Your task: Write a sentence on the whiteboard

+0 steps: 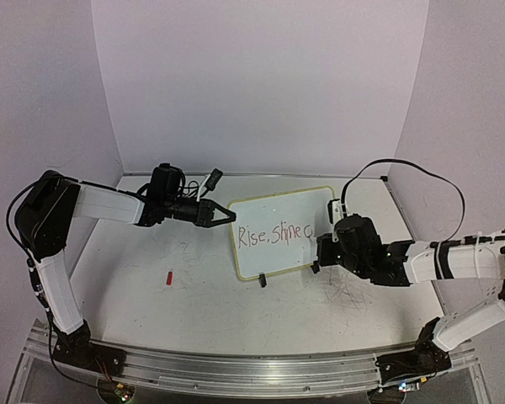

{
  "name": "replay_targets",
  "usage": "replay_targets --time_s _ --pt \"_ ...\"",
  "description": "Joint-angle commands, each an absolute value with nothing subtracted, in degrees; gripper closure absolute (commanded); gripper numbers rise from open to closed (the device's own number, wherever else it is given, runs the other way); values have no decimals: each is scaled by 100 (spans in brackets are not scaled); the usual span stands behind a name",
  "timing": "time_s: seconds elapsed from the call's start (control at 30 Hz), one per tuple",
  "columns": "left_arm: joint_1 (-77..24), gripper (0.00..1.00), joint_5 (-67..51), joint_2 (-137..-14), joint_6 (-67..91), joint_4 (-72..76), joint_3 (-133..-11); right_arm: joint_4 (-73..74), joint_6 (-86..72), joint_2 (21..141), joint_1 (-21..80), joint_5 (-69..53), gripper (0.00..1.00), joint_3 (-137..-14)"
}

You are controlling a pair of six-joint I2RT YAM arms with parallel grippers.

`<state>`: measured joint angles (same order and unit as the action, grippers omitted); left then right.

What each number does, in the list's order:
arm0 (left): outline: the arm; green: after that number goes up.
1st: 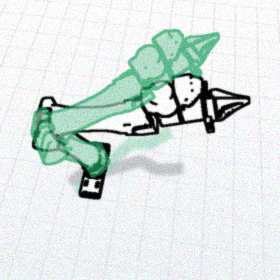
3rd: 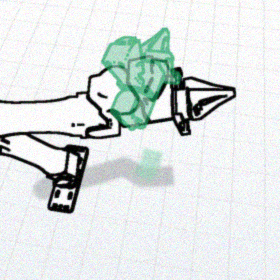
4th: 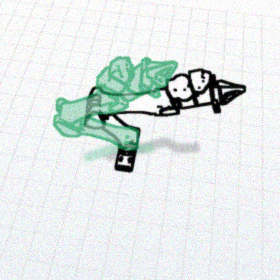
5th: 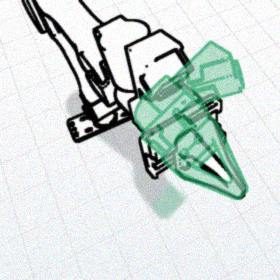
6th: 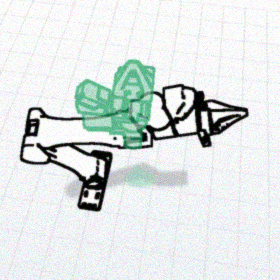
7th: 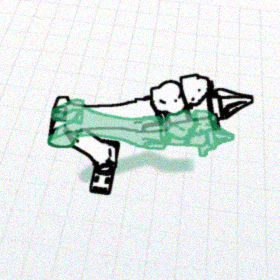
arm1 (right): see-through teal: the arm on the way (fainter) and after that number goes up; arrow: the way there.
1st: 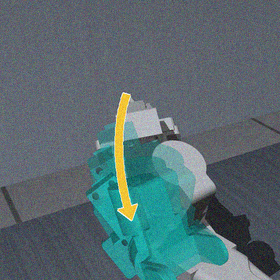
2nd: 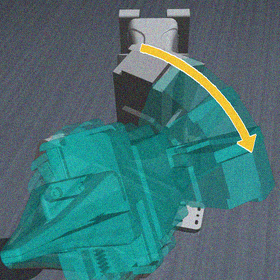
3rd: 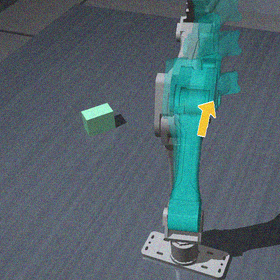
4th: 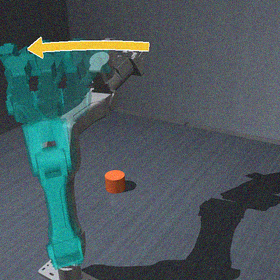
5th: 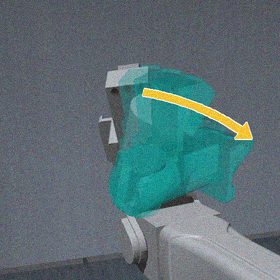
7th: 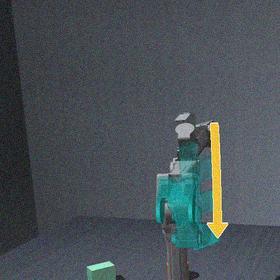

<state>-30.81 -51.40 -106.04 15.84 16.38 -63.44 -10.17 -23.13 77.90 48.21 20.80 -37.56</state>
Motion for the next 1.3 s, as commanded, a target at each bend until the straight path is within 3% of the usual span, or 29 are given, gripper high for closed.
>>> replay_targets --time_s 0.0,0.67,0.97,1.27 --pt "-3182 100 -4988 -10531 1425 1310 -6513 -1188 -2385 7687 4795 2543 100 -3717" --pt "-3182 100 -4980 -10503 1404 1292 -6517 -1529 -1996 8047 4775 2339 100 -4227" --pt "-3182 100 -4962 -10497 1382 1270 -6526 -1251 -2050 7229 4662 2443 100 -3759" --pt "-3185 100 -4952 -10498 1380 1259 -6521 -1446 -1936 7459 4465 1900 100 -3849"
